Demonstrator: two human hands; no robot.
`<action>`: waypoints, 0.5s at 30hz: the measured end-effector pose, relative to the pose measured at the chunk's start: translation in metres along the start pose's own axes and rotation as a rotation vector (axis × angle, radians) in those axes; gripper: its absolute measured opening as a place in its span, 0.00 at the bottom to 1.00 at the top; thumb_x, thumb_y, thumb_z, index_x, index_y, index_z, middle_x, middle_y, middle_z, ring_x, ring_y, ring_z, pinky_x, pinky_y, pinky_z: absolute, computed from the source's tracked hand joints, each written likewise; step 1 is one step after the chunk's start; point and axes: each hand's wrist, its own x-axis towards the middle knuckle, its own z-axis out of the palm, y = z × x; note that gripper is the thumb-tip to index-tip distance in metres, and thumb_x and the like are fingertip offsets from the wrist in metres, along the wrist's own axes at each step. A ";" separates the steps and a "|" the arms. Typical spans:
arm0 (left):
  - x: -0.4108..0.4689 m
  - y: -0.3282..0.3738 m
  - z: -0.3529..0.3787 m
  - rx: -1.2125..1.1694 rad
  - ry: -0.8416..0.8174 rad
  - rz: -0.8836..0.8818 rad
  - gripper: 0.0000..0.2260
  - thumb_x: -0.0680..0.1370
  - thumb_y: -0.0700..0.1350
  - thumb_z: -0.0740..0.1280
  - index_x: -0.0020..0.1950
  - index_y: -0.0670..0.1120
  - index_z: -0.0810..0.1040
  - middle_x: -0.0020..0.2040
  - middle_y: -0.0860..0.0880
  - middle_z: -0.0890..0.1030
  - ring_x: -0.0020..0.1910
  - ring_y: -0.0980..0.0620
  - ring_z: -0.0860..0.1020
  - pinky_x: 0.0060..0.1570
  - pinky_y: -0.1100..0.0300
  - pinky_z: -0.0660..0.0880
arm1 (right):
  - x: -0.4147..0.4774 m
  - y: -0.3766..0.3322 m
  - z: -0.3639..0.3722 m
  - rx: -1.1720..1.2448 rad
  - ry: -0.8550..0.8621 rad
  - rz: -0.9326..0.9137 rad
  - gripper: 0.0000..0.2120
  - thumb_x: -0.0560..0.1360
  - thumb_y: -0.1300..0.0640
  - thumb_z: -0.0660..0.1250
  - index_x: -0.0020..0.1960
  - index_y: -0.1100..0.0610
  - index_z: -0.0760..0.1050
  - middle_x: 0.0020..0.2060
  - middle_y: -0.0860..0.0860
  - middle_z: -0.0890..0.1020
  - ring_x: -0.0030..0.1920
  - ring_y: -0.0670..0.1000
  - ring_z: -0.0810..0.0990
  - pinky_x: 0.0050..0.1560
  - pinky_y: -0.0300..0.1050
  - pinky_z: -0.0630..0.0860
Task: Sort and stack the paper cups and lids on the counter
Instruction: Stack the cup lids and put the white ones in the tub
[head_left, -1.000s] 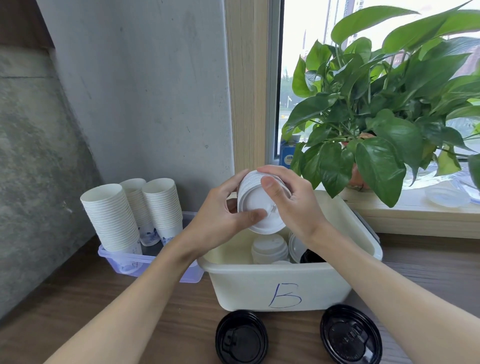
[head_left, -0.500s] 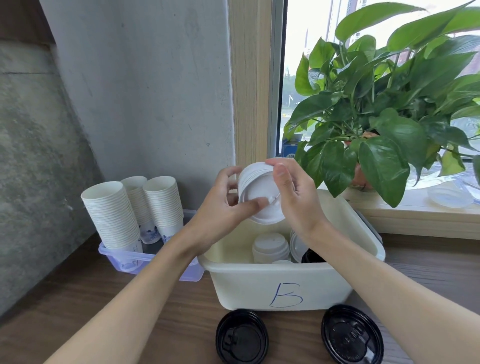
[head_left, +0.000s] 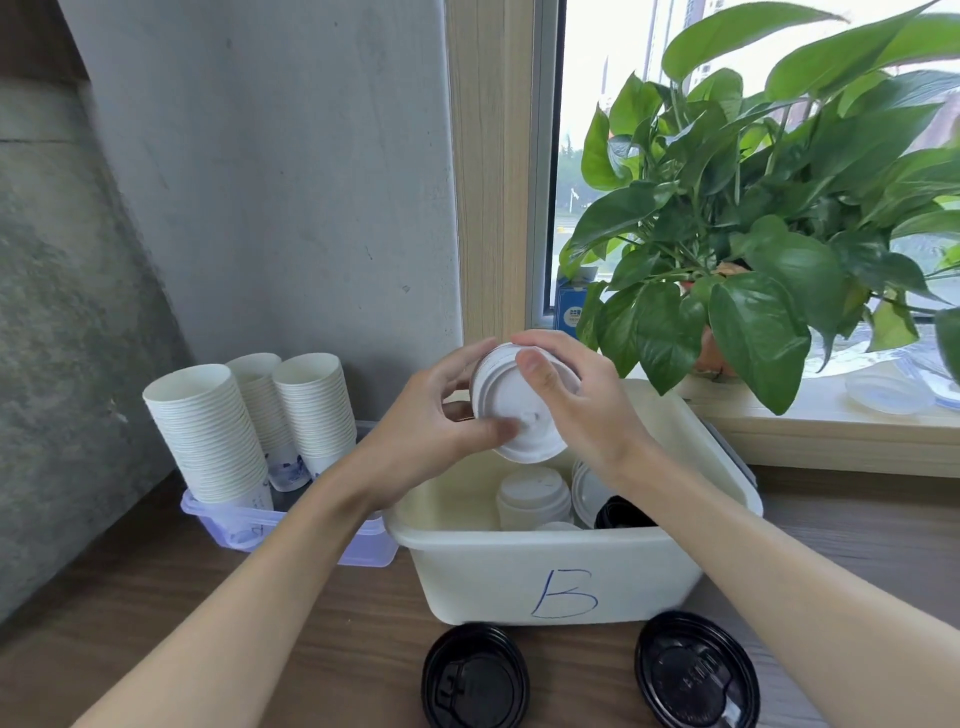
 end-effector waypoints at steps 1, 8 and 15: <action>0.000 -0.001 0.000 -0.007 0.019 0.009 0.33 0.70 0.44 0.77 0.73 0.59 0.71 0.64 0.53 0.82 0.58 0.52 0.84 0.63 0.51 0.79 | 0.000 0.000 0.000 0.006 -0.006 0.012 0.15 0.74 0.41 0.63 0.55 0.47 0.78 0.50 0.39 0.81 0.54 0.36 0.77 0.52 0.26 0.69; 0.001 -0.006 0.001 -0.038 0.054 0.050 0.31 0.70 0.41 0.75 0.71 0.57 0.75 0.60 0.48 0.84 0.56 0.49 0.84 0.62 0.53 0.79 | 0.003 0.002 0.000 0.026 -0.039 0.070 0.15 0.72 0.38 0.63 0.55 0.42 0.77 0.51 0.36 0.81 0.54 0.33 0.76 0.50 0.25 0.70; 0.001 -0.006 0.001 -0.047 0.031 0.066 0.29 0.70 0.38 0.74 0.71 0.52 0.77 0.60 0.44 0.84 0.57 0.46 0.84 0.62 0.48 0.79 | 0.002 0.000 0.001 0.012 -0.053 0.038 0.08 0.75 0.41 0.62 0.48 0.39 0.79 0.48 0.36 0.82 0.51 0.37 0.78 0.49 0.27 0.71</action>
